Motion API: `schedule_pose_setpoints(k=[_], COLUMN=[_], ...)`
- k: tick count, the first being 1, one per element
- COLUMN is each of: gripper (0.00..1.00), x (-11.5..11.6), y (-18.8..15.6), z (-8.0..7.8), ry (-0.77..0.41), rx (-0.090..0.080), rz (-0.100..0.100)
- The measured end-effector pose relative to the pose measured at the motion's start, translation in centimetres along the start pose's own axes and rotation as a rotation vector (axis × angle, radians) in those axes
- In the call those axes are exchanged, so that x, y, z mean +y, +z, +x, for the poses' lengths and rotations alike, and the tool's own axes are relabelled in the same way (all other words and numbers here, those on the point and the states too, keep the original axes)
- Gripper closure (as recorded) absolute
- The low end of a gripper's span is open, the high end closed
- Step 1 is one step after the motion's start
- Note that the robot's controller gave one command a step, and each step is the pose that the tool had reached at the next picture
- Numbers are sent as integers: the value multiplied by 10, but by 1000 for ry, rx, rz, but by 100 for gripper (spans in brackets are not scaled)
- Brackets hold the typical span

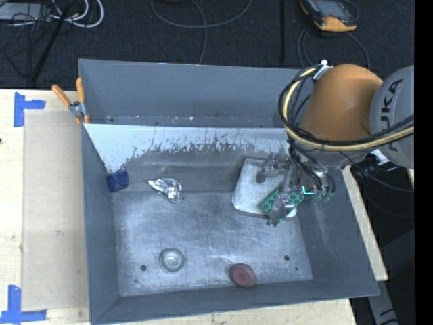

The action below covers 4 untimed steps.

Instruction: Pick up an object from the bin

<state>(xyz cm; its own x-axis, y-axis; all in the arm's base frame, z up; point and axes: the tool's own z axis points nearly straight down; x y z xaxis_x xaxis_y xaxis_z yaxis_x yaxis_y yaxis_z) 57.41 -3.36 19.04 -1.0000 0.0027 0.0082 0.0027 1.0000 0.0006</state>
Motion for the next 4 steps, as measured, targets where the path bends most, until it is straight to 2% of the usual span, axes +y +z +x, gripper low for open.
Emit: schedule_pose_setpoints(k=[1, 2, 3, 4], gripper=[0, 0, 0, 0], x=[-81, -97, -114, -111], y=[118, 119, 121, 120], z=[-20, -33, -42, -43], ry=[-62, -226, -524, -674], rx=[25, 33, 23, 15], rz=[-12, -22, -32, -36])
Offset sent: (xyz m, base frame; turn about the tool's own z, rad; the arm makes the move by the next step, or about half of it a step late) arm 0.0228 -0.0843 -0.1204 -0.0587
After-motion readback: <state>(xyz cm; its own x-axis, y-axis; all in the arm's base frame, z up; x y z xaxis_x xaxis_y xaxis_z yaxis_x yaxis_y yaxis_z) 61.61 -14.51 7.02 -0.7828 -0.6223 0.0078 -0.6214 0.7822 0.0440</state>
